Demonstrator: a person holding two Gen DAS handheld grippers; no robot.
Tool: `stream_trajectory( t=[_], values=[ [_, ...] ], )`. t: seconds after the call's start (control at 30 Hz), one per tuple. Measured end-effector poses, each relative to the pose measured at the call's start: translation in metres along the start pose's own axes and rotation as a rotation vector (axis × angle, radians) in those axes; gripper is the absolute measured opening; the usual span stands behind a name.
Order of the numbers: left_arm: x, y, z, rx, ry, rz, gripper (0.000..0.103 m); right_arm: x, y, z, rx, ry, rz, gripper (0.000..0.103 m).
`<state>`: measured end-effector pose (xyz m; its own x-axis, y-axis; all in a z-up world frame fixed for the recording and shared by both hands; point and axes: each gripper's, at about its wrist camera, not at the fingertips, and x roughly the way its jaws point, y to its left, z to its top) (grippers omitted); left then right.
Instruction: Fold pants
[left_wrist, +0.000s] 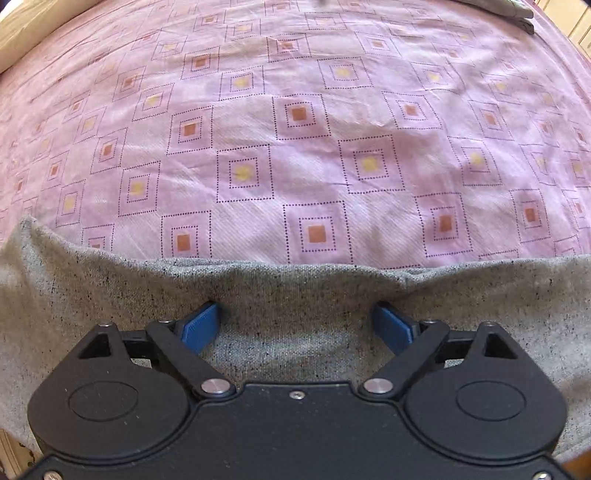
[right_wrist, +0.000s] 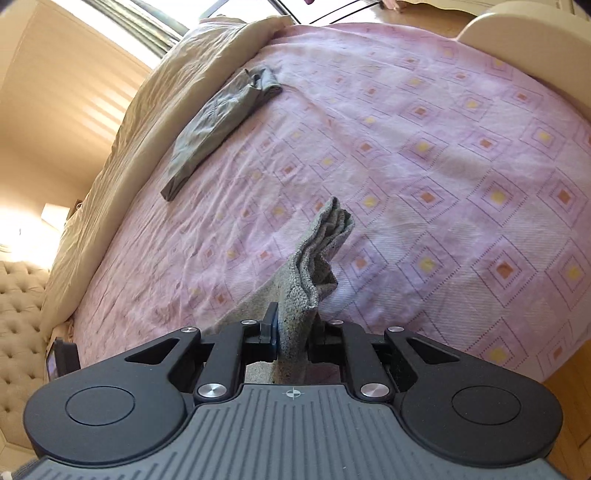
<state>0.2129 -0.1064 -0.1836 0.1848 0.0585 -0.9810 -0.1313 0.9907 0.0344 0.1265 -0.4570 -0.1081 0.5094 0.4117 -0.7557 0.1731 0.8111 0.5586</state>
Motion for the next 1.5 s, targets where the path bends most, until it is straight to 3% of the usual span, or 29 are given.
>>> stream_trajectory(
  t=[0.1,0.2,0.33,0.47,0.5,0.6,0.7,0.9,1.07,1.17,1.33,1.5],
  values=[
    [-0.014,0.004,-0.007,0.007,-0.015,-0.021,0.08,0.0,0.007,0.001,-0.019,-0.004,-0.001,0.013],
    [-0.032,0.012,-0.029,0.005,-0.02,-0.036,0.08,0.0,0.01,0.001,-0.024,-0.008,-0.001,0.013],
    [-0.036,0.013,-0.066,0.025,0.045,-0.091,0.08,-0.001,0.013,-0.001,-0.025,-0.013,-0.01,0.013],
    [-0.02,0.007,-0.097,0.092,0.124,-0.081,0.08,-0.003,0.019,-0.002,-0.036,-0.024,-0.023,0.013],
    [-0.02,0.009,-0.1,0.089,0.112,-0.087,0.081,-0.003,0.022,-0.003,-0.041,-0.026,-0.026,0.013],
    [-0.023,0.016,-0.094,0.081,0.113,-0.128,0.081,-0.004,0.031,-0.007,-0.064,-0.043,-0.044,0.013],
    [-0.038,0.034,-0.085,0.071,0.059,-0.169,0.08,-0.008,0.05,-0.013,-0.107,-0.075,-0.076,0.013],
    [-0.061,0.097,-0.068,0.055,-0.012,-0.223,0.08,-0.025,0.126,-0.039,-0.261,-0.148,-0.094,0.013],
    [-0.069,0.174,-0.07,0.008,-0.029,-0.216,0.08,-0.025,0.224,-0.084,-0.445,-0.172,-0.032,0.013],
    [-0.067,0.221,-0.075,-0.014,-0.032,-0.186,0.08,-0.004,0.274,-0.119,-0.526,-0.134,0.034,0.013],
    [-0.061,0.286,-0.082,-0.061,-0.024,-0.125,0.08,0.078,0.33,-0.198,-0.657,0.018,0.071,0.013],
    [-0.064,0.33,-0.084,-0.092,-0.034,-0.091,0.08,0.161,0.35,-0.274,-0.798,0.181,-0.033,0.018]
  ],
)
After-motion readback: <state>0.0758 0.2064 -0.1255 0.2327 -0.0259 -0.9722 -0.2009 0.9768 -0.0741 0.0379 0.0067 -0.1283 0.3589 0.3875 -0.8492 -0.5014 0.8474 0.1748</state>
